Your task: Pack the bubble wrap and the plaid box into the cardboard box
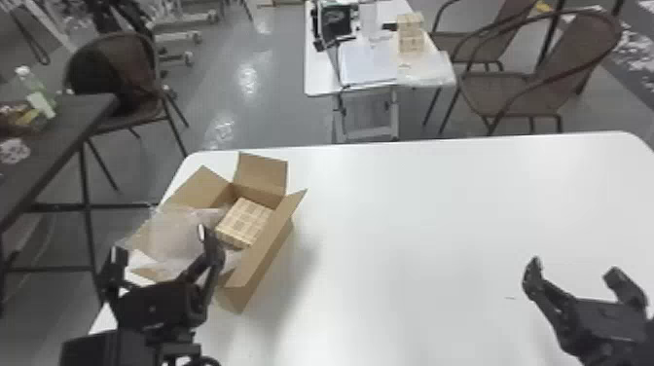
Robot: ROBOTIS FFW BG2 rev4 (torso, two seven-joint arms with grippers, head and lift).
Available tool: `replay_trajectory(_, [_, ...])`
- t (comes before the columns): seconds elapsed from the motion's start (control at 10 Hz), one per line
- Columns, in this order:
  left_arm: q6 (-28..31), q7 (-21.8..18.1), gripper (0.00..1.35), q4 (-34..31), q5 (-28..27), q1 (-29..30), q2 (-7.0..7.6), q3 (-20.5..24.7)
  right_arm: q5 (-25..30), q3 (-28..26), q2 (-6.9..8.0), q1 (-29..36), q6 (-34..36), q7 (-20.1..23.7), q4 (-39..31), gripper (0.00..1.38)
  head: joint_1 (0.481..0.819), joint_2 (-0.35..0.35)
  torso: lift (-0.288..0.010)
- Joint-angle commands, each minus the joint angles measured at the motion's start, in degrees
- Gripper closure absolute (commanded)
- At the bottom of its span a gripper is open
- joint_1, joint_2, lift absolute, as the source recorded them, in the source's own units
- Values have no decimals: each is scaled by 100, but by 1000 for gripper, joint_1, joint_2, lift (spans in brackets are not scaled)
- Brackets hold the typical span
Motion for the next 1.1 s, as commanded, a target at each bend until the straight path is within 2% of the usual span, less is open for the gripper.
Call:
replay_trajectory(0.0, [587, -346, 96, -72, -110, 426, -43, -64, 76, -14, -17, 274, 317, 0, -399, 159, 695, 143, -99])
replay_trajectory(0.2, [860, -469, 98, -177, -40, 901, -43, -161, 112, -14, -211, 634, 651, 0, -874, 160, 695, 110, -99])
replay_trajectory(0.3, [1018, -469, 98, -186, 48, 1112, 33, -205, 85, -49, -246, 828, 651, -9, -1014, 160, 695, 106, -99])
replay_trajectory(0.4, [1123, -451, 98, -186, 171, 1305, 95, -248, 129, -101, -193, 986, 660, -71, -1102, 159, 695, 103, -99])
replay_trajectory(0.5, [1053, -355, 98, -186, 127, 1340, 77, -275, 252, -172, -88, 1162, 616, -79, -1137, 159, 695, 99, -99])
replay_trajectory(0.6, [1053, -328, 98, -186, 65, 1340, -37, -292, 358, -163, 18, 1320, 598, -123, -1137, 160, 695, 94, -99])
replay_trajectory(0.7, [1035, -328, 98, -186, 4, 1332, -43, -257, 498, -163, 123, 1276, 598, -79, -1085, 160, 695, 89, -99])
replay_trajectory(0.8, [1027, -328, 98, -186, -14, 1340, -43, -266, 665, -154, 132, 1206, 598, 26, -1102, 160, 695, 93, -99])
replay_trajectory(1.0, [1027, -328, 98, -186, 4, 1332, -43, -284, 665, -145, 132, 1215, 589, 26, -1093, 160, 695, 103, -99])
